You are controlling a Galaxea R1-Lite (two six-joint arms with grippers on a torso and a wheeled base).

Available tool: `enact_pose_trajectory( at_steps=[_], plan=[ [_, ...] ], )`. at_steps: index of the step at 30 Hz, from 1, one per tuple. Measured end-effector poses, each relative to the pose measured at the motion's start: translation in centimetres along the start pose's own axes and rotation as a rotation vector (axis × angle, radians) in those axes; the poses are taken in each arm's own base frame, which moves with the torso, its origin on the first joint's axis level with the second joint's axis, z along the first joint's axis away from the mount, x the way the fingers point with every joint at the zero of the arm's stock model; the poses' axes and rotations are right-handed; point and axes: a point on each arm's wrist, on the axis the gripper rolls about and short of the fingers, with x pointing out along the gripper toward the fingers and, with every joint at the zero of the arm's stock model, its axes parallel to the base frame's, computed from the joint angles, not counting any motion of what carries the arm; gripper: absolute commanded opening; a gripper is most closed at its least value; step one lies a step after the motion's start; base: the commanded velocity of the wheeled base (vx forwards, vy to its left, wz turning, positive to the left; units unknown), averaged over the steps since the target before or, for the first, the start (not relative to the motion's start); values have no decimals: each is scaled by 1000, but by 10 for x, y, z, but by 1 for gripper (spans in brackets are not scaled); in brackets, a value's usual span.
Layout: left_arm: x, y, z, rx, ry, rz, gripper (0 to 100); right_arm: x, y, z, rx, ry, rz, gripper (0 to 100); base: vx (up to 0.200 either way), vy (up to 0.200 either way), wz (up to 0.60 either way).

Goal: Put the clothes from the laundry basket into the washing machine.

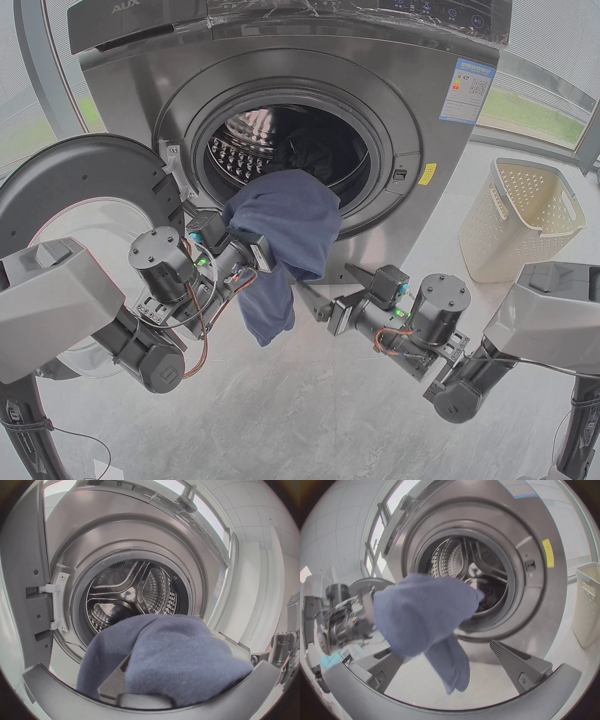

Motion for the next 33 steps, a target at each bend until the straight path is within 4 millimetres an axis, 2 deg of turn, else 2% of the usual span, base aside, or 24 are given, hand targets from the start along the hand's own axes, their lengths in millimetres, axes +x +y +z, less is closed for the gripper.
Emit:
enact_pose_trajectory(
  at_steps=[5, 9, 13, 17, 25, 33],
  plan=[
    [-6, 1, 3, 3, 12, -1, 0, -27, 15, -1, 6, 68, 46, 100, 0, 0, 0],
    [-10, 3, 4, 4, 18, 2, 0, -48, 17, 2, 5, 109, 51, 100, 0, 0, 0],
    [-20, 3, 3, 6, 48, 1, 0, -69, 12, 5, -2, 148, 32, 100, 0, 0, 0],
    [-39, 0, 2, 6, 103, -24, 0, -81, -5, 10, -9, 163, -29, 100, 0, 0, 0],
    [-80, -5, 8, 6, 193, -102, 0, -80, -38, 17, -57, 144, -100, 100, 0, 0, 0],
    [-88, -5, 13, 7, 194, -111, 0, -64, -50, 22, -62, 88, -141, 100, 25, 0, 0]
  ],
)
